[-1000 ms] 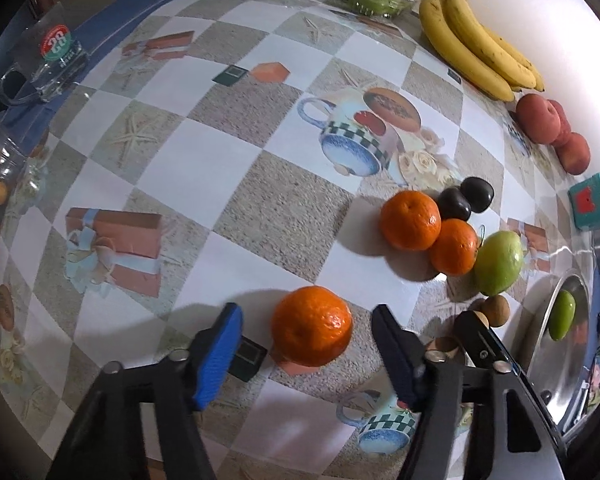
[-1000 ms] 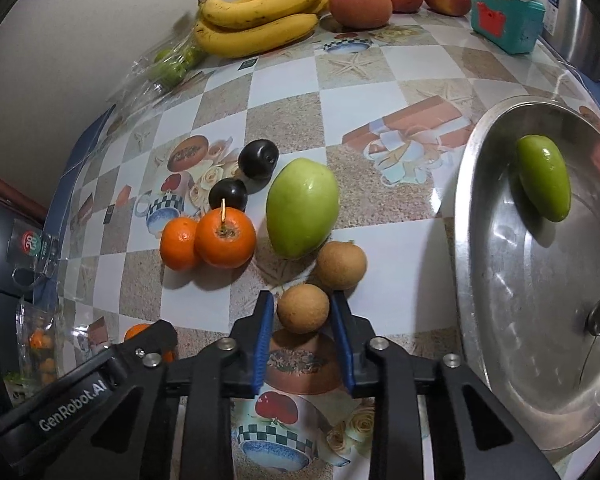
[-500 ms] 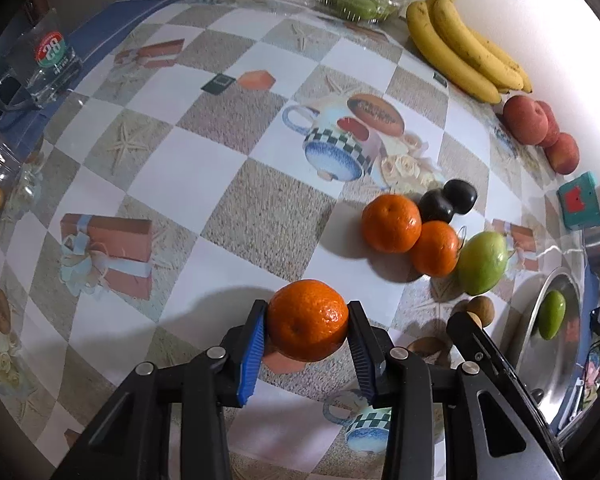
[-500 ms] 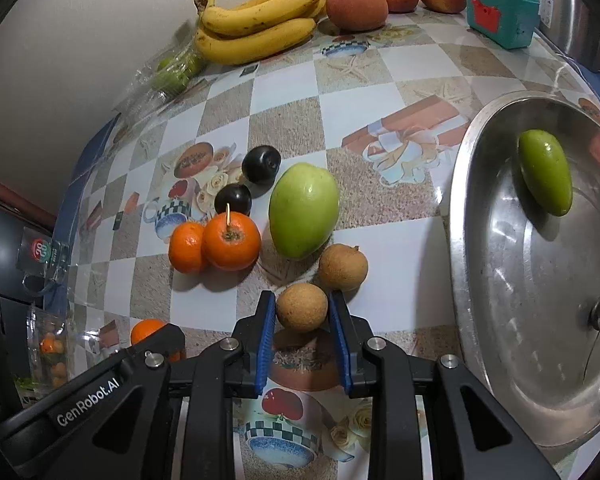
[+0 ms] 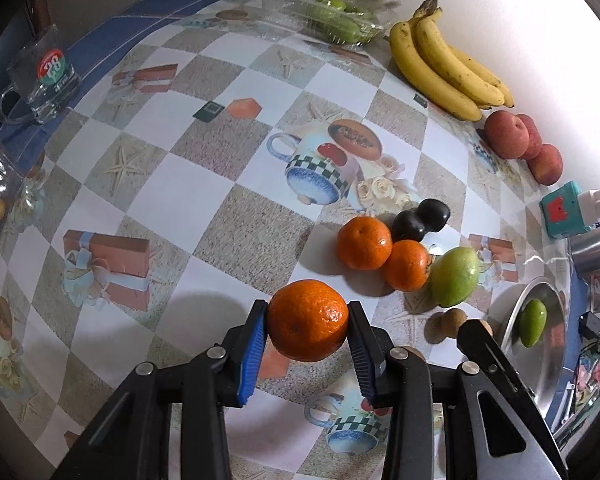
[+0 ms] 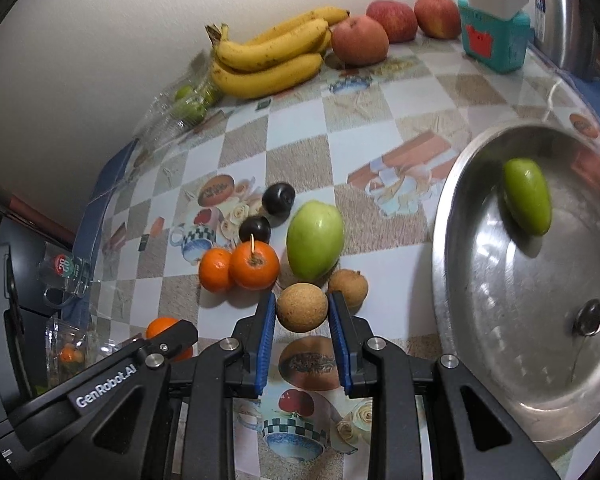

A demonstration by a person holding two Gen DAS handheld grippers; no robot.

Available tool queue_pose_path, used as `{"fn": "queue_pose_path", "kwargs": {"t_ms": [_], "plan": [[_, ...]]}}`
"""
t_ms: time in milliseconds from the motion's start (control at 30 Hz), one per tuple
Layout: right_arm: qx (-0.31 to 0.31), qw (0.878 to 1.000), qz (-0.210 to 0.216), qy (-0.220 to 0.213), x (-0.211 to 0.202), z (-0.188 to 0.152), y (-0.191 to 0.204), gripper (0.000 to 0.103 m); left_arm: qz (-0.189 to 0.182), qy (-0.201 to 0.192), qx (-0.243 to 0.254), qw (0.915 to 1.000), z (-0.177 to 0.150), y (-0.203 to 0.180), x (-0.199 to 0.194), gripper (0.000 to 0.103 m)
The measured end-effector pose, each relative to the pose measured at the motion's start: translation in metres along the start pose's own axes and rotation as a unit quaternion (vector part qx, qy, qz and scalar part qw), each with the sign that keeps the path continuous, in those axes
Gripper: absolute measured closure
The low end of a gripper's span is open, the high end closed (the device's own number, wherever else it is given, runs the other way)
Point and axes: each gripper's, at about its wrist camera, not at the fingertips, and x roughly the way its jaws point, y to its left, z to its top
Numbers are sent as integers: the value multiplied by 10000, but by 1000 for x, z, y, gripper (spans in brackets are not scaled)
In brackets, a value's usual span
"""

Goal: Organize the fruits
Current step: 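Carry the orange in the left tool while the right tool carries the brown fruit over the basin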

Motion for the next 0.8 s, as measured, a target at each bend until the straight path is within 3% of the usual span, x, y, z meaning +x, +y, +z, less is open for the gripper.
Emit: {"fn": "queue_pose_path", "kwargs": {"t_ms": [300,567,800], "plan": [[237,9994,4,-254,-25,4,-11,75,-85,-248,106,9996,-1,-6,-18,61],[609,9966,-340,-430,-42,7,-38,75,-45,-368,358,9987,-6,-22,-21,61],[1304,9874,-726,-524,-53,8,-84,75,-134,-276,750,9967,-18,-47,-17,61]]}}
